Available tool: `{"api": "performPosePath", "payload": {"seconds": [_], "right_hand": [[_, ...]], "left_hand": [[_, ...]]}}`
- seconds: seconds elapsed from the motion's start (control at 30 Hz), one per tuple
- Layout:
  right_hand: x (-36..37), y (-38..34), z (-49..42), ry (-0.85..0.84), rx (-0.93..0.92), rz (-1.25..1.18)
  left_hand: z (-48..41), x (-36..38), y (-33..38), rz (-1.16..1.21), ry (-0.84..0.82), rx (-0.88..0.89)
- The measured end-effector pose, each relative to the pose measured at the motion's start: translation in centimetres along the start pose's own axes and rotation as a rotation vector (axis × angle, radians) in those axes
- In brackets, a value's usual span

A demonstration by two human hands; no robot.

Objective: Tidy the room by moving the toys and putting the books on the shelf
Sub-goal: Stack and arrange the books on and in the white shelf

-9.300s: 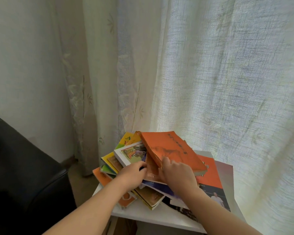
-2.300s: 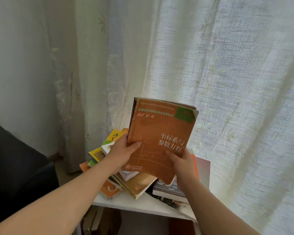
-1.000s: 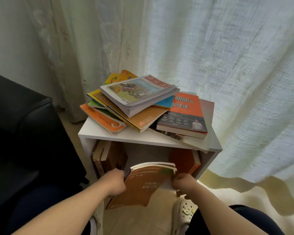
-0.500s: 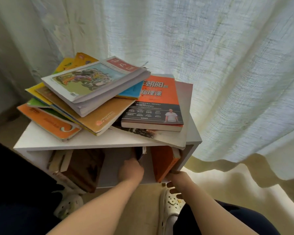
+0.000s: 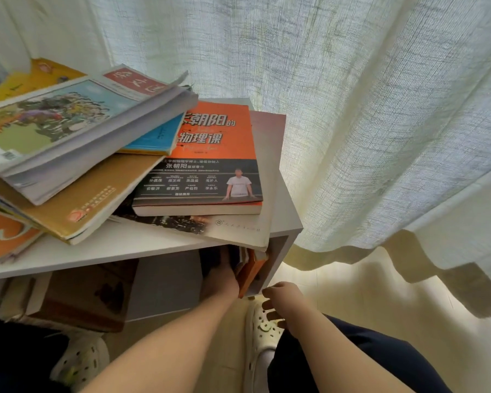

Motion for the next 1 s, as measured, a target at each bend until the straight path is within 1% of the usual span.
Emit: {"api": "performPosePath", "payload": {"seconds": [0.1,0.2,0.23,0.33,0.43,0.57,0.67,0.83,0.9,1.0], "right_hand": [[0.1,-0.2,0.1,-0.003,-0.002,0.006],[0.4,-0.4,0.3,-0.018,0.009,0.011],[0.5,-0.5,0.4,-0.021,0.01,0.013],[0.6,-0.6,0.8,-0.024,-0.003,0.024],[0.9,-0.7,1.7,-0.023,-0.027,0.021],[1.5,-1.2,3.5,-0.026,-0.065,0.049],[2.2,-2.0,5.5,-0.018,-0.122,0.075],[3.8,-3.7,9.5,-0.008,-0.225,0.045],[4.5,-4.2,11.5,-0.032,-0.25,0.036],[5.7,-5.9,14.8,-0.062,-0.335,0.073]], "left_hand": [[-0.1,-0.1,0.3,0.003,-0.026,0.039],[-0.1,-0.2,0.2,0.072,-0.003,0.034],[0.1,-0.4,0.1,0.063,0.0,0.036],[1.0,-1.1,0.0,0.08,-0.033,0.032],[1.7,-2.0,-0.5,-0.016,-0.054,0.067],[2.7,-3.5,-1.7,-0.015,-0.013,0.091],[4.0,-5.7,-2.5,0.019,0.036,0.118],[7.4,-9.8,-3.2,-0.025,0.017,0.138],[9.1,-11.3,-3.0,-0.03,0.005,0.167],[11.6,-14.2,-2.3,-0.028,0.016,0.234]]}}
Point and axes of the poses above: each hand's wrist, its own z-axis away from the middle knuckle, its own x-axis out of the palm, y = z × x, the point moved 3 cm from there along -z, towards the middle knuckle, and after that the axes turned 9 degrees about x, right-handed, at the moved point
